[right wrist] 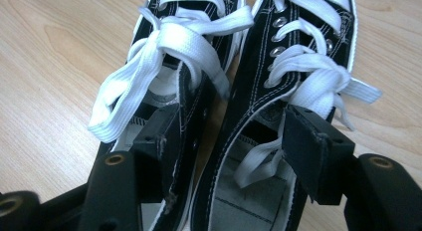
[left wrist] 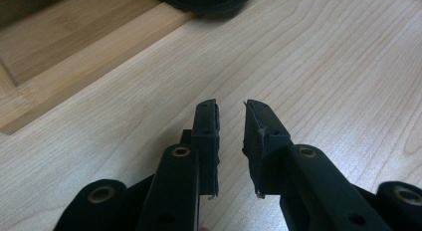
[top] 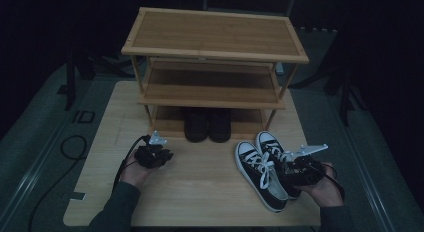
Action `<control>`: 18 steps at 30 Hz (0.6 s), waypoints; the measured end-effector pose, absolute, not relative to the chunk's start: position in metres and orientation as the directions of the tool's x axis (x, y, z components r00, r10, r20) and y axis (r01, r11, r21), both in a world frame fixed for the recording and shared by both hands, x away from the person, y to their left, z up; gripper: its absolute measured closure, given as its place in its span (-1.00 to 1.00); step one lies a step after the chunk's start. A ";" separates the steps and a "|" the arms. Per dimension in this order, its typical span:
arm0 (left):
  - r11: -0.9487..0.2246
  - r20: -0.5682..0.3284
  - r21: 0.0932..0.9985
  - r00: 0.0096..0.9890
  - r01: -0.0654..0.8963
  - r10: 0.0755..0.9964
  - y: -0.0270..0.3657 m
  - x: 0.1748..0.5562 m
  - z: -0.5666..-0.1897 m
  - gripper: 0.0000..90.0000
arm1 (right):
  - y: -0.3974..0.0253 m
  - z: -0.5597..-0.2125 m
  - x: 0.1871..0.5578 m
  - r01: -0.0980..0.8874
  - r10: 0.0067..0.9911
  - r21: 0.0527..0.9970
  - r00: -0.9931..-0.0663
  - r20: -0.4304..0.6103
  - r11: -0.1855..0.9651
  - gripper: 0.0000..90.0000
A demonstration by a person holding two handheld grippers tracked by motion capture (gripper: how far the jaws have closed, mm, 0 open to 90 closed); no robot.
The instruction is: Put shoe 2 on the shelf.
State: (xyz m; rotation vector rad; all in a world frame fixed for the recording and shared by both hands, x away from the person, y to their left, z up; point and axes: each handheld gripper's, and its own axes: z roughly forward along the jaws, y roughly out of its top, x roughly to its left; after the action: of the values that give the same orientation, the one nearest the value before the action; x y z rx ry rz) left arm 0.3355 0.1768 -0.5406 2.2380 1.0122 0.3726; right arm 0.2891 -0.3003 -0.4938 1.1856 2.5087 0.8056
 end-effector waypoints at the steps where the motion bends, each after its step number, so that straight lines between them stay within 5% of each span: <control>1: -0.493 -0.008 0.662 0.662 0.565 0.749 0.177 0.335 -0.541 0.69 | -0.300 -0.495 0.289 0.630 0.769 0.578 -0.639 0.008 0.518 -0.12; 11: -0.501 -0.013 0.655 0.671 0.566 0.741 0.173 0.336 -0.544 0.67 | -0.290 -0.503 0.295 0.629 0.768 0.577 -0.641 0.005 0.521 -0.09; 18: -0.507 -0.015 0.647 0.674 0.570 0.739 0.172 0.336 -0.546 0.65 | -0.282 -0.507 0.298 0.629 0.774 0.566 -0.632 -0.028 0.534 0.12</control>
State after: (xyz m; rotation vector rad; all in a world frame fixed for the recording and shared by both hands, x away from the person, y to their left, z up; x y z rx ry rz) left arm 0.3357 0.1725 -0.5461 2.2569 1.0035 0.3487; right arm 0.2981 -0.2822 -0.5068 1.1727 2.4993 0.7572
